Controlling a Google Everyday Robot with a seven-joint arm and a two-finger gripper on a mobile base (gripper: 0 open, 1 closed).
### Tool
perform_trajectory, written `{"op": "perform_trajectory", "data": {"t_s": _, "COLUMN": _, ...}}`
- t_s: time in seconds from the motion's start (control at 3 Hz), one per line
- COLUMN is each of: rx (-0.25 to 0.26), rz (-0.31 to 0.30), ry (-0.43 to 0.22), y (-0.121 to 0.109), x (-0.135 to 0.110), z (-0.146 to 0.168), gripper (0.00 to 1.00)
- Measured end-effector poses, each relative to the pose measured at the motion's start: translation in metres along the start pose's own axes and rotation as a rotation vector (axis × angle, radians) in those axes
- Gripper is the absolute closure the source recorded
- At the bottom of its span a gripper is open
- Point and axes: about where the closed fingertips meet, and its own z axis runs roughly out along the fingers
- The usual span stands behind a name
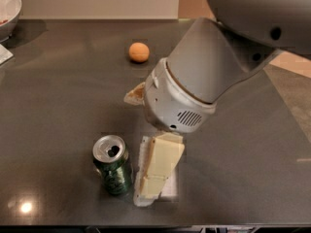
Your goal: Pick green can
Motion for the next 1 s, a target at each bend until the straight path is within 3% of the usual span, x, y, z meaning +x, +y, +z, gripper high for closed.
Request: {"op": "perform_trajectory", "data": {"t_s": 1.0, "rx": -0.017, "rz": -0.026, "ry": -0.007, "y": 0.01, "x": -0.02, "z": 0.053, "gripper": 0.0}}
